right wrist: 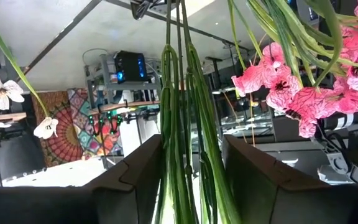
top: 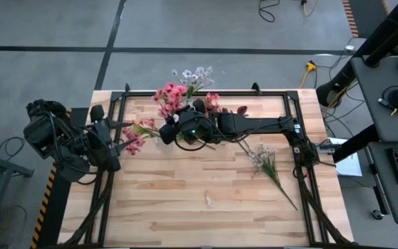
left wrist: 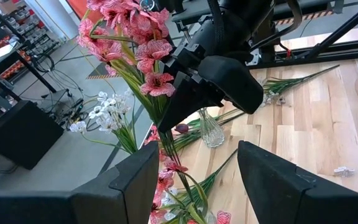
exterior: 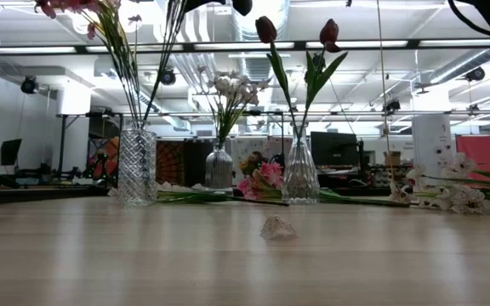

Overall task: Sort flowers into vase by color
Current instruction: Put the left pink flower into the bottom left transparent vase

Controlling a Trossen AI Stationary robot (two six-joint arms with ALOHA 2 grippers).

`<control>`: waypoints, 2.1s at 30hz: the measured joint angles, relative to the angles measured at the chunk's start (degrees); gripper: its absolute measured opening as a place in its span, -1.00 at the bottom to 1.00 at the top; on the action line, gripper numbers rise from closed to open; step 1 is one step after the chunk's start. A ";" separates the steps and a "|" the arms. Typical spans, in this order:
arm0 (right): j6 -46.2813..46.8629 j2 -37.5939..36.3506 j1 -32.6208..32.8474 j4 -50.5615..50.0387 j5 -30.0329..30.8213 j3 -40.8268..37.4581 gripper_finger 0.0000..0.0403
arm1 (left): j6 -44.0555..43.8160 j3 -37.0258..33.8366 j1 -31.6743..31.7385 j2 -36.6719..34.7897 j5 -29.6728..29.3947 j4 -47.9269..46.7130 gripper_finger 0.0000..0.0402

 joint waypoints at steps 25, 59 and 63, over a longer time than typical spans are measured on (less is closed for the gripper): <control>11.59 0.00 -0.26 5.98 -6.67 -0.07 -0.37 | -0.07 0.02 0.01 0.02 1.42 0.98 0.00; 18.47 -0.02 -0.26 8.19 -6.63 -1.68 0.17 | -0.04 0.01 0.01 0.02 1.44 1.44 0.00; 19.88 -0.02 -0.26 9.03 -6.65 -2.68 0.23 | -0.02 0.02 0.00 0.02 1.44 1.44 0.00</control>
